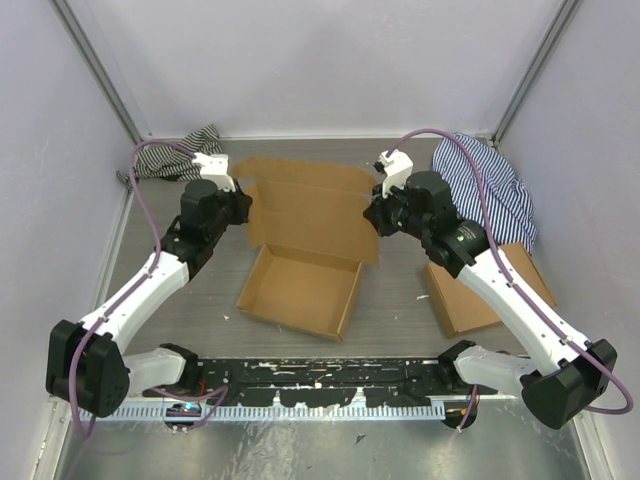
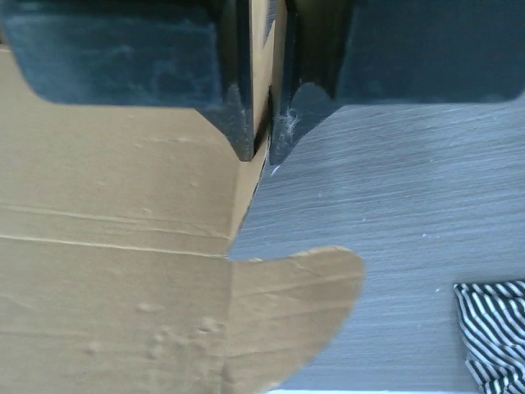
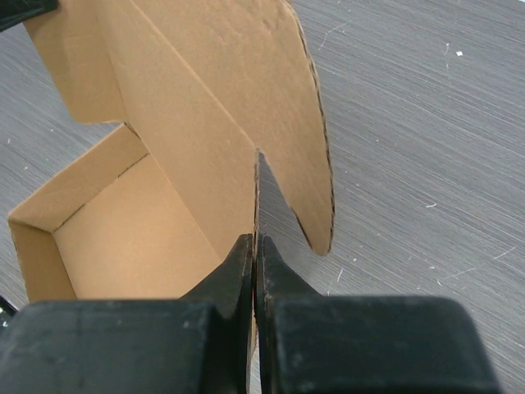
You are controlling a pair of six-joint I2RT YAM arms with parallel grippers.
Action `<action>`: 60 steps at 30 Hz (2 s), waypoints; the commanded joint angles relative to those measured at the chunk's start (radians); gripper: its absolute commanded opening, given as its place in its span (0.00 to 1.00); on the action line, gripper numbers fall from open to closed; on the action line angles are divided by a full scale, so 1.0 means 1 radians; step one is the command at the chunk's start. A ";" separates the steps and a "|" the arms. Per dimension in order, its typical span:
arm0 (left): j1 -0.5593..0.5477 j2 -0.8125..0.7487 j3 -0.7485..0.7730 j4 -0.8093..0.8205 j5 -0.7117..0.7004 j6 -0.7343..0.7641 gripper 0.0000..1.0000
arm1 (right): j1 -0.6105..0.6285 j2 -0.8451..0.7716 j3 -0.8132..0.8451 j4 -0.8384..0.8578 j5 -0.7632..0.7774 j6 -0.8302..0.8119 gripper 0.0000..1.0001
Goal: Fold the paper box
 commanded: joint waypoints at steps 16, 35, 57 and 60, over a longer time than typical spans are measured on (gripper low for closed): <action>-0.017 -0.317 -0.106 -0.052 -0.001 -0.148 0.00 | 0.034 0.136 0.059 0.159 0.218 0.134 0.05; -0.092 -0.444 -0.195 -0.176 -0.109 -0.182 0.00 | 0.460 0.136 -0.127 0.218 0.875 0.374 0.04; -0.095 -0.667 -0.289 -0.408 -0.036 -0.293 0.08 | 0.780 0.234 -0.132 -0.201 1.310 0.922 0.05; -0.095 -0.681 -0.278 -0.461 -0.024 -0.307 0.09 | 0.800 0.261 -0.117 -0.347 1.312 1.088 0.05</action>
